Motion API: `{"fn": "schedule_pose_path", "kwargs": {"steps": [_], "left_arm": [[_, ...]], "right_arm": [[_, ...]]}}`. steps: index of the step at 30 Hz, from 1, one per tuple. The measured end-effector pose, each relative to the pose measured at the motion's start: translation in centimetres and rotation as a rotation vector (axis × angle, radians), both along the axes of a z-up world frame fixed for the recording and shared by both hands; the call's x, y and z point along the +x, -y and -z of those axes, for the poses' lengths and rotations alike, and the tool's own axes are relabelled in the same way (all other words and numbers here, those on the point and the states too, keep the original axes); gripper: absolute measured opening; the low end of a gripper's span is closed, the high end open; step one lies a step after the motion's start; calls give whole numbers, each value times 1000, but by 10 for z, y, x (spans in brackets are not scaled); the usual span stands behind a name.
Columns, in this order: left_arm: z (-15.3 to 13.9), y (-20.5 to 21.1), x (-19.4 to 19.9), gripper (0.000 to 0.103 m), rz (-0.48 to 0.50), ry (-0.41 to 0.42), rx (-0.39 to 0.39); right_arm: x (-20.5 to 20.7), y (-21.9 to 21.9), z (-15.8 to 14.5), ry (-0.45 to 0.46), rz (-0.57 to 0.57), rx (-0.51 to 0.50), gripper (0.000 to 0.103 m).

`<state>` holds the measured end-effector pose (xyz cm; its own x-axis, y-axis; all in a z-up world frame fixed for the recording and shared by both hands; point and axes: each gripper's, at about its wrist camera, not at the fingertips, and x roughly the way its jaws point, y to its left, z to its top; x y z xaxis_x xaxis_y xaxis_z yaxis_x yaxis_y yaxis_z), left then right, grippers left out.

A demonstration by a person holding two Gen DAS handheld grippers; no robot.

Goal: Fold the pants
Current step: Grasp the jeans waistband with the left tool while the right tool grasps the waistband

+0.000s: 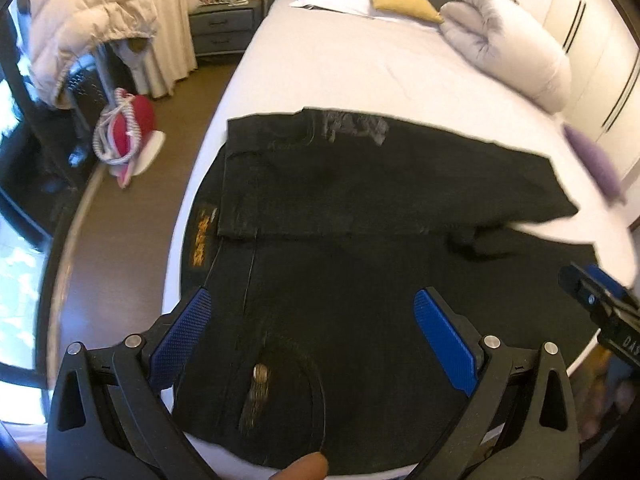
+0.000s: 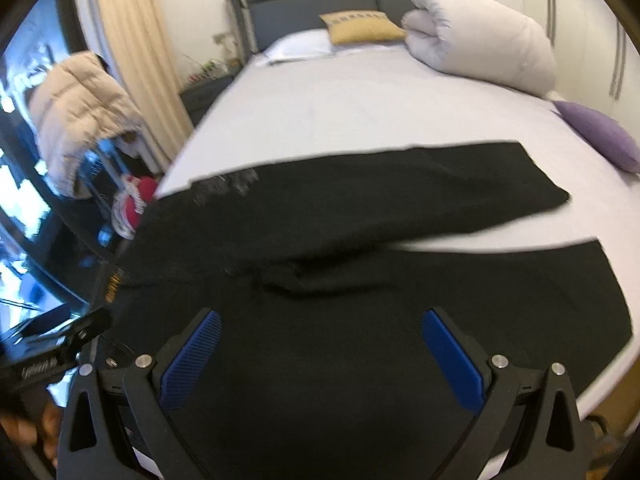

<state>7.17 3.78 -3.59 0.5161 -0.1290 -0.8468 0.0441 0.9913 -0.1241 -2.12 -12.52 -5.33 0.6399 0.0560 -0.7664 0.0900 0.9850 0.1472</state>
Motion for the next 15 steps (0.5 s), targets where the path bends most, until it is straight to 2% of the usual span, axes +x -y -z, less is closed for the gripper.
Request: {"fn": "schedule_pose_path", "kwargs": {"steps": [4, 6, 8, 10, 11, 13, 15], "left_arm": [[-10, -1, 27, 103, 51, 99, 89], [-5, 4, 48, 103, 96, 54, 182], [0, 5, 67, 103, 90, 9, 233], [3, -1, 94, 103, 69, -29, 249], [3, -2, 104, 103, 78, -13, 251], [5, -4, 135, 103, 122, 36, 264], [18, -7, 177, 103, 211, 7, 248]], "right_arm": [[20, 3, -13, 72, -69, 6, 103], [32, 6, -14, 76, -86, 1, 103], [49, 9, -14, 79, -107, -9, 103], [63, 13, -11, 74, -131, -12, 102], [70, 15, -9, 73, -146, -20, 102], [84, 16, -5, 64, -189, -26, 98], [98, 21, 2, 39, -235, -9, 92]]}}
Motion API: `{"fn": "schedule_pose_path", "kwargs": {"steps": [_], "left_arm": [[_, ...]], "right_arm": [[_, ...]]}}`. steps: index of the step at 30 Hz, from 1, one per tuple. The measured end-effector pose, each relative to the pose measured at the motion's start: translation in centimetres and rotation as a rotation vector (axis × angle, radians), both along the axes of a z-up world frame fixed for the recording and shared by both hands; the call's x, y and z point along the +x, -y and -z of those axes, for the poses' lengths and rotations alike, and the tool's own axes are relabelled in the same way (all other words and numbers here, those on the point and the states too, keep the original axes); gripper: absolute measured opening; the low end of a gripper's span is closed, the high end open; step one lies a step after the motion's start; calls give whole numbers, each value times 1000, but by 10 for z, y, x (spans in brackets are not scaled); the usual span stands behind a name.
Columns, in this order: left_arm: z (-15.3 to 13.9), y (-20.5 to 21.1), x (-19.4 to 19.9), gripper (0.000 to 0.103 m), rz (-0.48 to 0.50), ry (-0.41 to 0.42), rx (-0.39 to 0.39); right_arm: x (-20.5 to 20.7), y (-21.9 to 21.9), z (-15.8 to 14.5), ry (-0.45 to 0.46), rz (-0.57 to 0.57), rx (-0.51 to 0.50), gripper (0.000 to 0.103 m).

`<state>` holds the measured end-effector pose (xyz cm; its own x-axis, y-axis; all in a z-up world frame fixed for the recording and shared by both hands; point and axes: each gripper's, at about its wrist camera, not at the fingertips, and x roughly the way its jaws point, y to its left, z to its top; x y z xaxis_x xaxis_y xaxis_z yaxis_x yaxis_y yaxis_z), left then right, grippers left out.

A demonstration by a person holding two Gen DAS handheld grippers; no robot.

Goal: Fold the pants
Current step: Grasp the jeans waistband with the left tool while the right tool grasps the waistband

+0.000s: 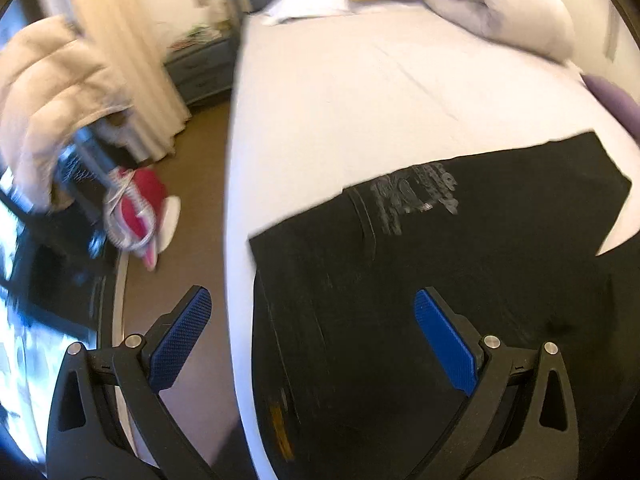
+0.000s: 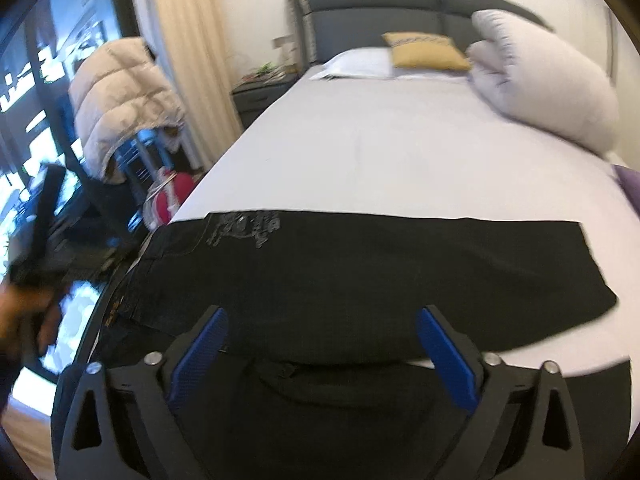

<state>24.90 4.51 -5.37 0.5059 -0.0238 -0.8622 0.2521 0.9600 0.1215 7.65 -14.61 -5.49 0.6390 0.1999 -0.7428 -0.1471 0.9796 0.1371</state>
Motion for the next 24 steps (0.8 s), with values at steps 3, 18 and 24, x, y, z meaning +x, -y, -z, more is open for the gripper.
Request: {"fn": "schedule_pose_path", "kwargs": {"steps": [3, 18, 24], "left_arm": [[18, -3, 52, 97, 107, -51, -12], [93, 1, 175, 72, 424, -372, -97], [98, -2, 191, 21, 438, -426, -124]], "right_arm": [[16, 2, 9, -27, -61, 14, 90], [69, 7, 54, -135, -162, 54, 74], [92, -7, 54, -142, -240, 42, 57]]}}
